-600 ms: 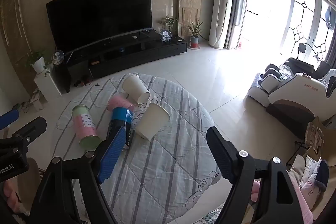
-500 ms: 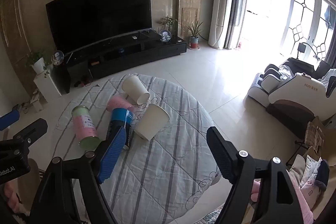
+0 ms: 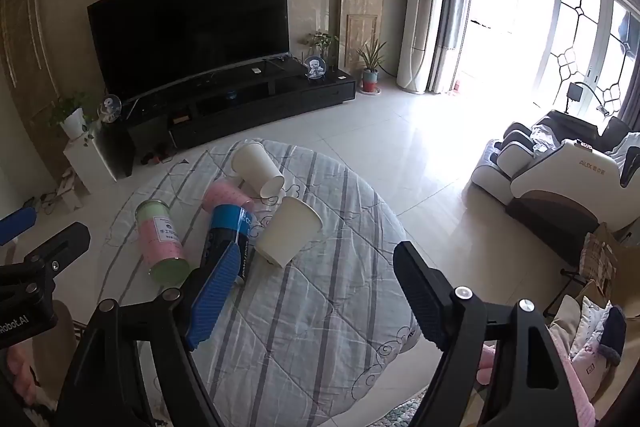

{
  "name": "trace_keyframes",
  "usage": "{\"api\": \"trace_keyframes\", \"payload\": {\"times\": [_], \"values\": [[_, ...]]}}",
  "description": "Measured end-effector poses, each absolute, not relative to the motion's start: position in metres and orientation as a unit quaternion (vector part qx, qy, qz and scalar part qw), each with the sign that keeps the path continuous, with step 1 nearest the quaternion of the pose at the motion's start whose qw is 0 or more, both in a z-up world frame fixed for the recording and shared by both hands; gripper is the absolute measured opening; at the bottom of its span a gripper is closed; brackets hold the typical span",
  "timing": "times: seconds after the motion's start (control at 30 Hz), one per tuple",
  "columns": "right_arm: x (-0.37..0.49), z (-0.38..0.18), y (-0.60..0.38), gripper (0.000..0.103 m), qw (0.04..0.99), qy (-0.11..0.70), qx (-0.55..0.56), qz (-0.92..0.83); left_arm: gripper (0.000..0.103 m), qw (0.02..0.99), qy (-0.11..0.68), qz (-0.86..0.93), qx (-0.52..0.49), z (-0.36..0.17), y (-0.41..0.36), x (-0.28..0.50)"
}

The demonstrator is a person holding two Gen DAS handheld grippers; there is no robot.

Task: Flip cup upright

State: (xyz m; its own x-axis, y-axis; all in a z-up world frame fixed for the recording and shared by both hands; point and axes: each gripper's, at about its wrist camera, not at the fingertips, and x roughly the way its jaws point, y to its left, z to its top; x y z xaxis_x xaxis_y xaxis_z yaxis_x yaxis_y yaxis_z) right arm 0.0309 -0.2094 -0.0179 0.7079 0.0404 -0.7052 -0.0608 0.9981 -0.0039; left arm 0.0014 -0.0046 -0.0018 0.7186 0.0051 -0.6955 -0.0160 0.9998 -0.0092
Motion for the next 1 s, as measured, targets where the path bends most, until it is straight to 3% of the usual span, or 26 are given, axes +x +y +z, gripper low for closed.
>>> {"api": "trace_keyframes", "payload": {"times": [1.0], "values": [[0.023, -0.008, -0.212, 0.080, 0.930, 0.366, -0.015, 0.026, 0.103, 0.940, 0.340, 0.001, 0.006, 0.013, -0.011, -0.012]]}}
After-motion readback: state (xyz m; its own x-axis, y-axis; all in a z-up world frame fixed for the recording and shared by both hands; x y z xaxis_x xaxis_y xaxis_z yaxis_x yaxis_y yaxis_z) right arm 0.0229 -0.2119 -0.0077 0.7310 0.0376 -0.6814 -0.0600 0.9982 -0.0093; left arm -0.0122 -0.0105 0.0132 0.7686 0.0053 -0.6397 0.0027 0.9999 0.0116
